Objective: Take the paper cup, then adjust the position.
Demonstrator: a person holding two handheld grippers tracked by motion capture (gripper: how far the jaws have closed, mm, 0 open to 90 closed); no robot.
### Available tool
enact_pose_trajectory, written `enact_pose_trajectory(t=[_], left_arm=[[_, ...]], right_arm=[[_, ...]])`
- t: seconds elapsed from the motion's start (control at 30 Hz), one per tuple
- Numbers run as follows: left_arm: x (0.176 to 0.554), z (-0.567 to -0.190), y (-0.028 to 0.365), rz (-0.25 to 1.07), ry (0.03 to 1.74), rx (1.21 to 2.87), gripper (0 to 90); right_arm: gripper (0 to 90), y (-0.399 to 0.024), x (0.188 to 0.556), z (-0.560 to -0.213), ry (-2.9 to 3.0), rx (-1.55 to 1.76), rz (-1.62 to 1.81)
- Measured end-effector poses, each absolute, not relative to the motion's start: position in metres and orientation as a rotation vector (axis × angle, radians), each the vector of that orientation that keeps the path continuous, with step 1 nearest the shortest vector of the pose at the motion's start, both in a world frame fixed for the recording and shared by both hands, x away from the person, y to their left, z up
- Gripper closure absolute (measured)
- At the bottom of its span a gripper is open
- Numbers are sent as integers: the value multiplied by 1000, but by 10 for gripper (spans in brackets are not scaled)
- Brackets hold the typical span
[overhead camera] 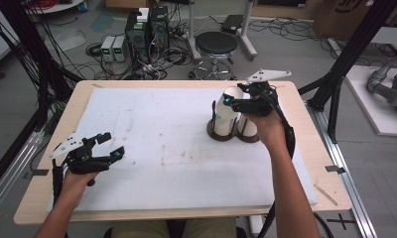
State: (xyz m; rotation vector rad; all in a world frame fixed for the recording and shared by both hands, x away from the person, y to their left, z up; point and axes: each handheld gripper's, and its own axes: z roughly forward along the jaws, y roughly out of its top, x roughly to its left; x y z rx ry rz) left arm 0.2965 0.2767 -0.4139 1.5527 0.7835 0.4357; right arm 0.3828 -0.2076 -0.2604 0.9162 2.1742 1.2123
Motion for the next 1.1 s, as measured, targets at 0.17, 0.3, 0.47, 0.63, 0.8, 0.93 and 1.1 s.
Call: enact_pose_trajectory(t=[0.17,0.3,0.47,0.63,0.8,0.93,1.1], left_arm=[[296,-414,276,424,767,1557,162],[294,-413,275,410,748,1552,163],[293,-414,274,395,732,1552,162],[294,-413,271,389,721,1548,163],[292,-412,269,392,707,1560,163],[292,-411,267,384,700,1554,162],[290,-409,261,367,670,1562,163]], right_arm=[[387,-207,363,-267,2234,842,1254],[387,-203,350,-277,2288,769,1295],[387,-200,339,-296,2341,716,1363],[386,-196,331,-315,2363,693,1398],[386,-194,331,-328,2398,702,1397],[385,-192,330,-327,2397,685,1401],[385,-188,329,-326,2398,673,1410]])
